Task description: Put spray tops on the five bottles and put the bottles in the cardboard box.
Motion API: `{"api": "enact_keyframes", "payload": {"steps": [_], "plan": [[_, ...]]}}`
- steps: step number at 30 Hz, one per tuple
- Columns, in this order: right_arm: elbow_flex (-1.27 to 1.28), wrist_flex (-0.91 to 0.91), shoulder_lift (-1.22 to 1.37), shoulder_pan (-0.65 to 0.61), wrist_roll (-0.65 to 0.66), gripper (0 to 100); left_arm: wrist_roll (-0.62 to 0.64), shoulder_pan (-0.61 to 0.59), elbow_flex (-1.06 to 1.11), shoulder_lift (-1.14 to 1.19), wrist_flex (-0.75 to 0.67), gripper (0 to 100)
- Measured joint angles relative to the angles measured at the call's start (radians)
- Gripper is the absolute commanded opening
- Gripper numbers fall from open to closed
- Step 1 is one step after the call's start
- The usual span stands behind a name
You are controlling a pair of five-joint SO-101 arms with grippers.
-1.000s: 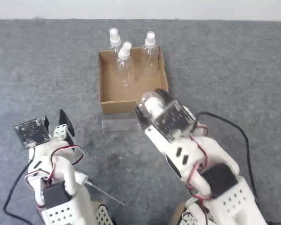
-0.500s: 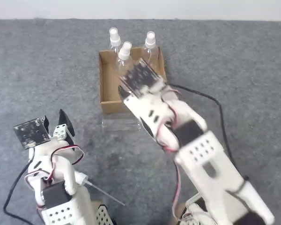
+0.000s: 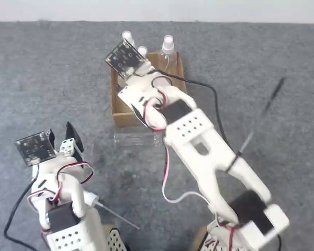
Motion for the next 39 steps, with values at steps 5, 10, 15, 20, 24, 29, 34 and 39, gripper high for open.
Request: {"api": "enact_keyframes", "payload": {"steps": [5, 10, 15, 20, 24, 29, 34, 39], "plan": [[-0.089, -0.003, 0.13, 0.0, -0.054, 0.6, 0.0, 0.0, 0.0, 0.0, 0.0, 15], [-0.144, -0.003, 0.233, 0.002, -0.083, 0.6, 0.0, 0.0, 0.0, 0.0, 0.0, 15], [-0.158, -0.003, 0.302, 0.002, -0.086, 0.7, 0.0, 0.0, 0.0, 0.0, 0.0, 15], [-0.158, -0.071, 0.364, 0.002, -0.086, 0.9, 0.0, 0.0, 0.0, 0.0, 0.0, 15], [-0.158, -0.095, 0.402, 0.002, -0.087, 0.9, 0.0, 0.0, 0.0, 0.0, 0.0, 15], [-0.166, -0.095, 0.413, -0.002, -0.087, 1.1, 0.0, 0.0, 0.0, 0.0, 0.0, 15], [-0.186, -0.097, 0.436, -0.003, -0.087, 10.1, 0.0, 0.0, 0.0, 0.0, 0.0, 15], [-0.187, -0.097, 0.437, -0.014, -0.087, 25.5, 0.0, 0.0, 0.0, 0.0, 0.0, 15]]}}
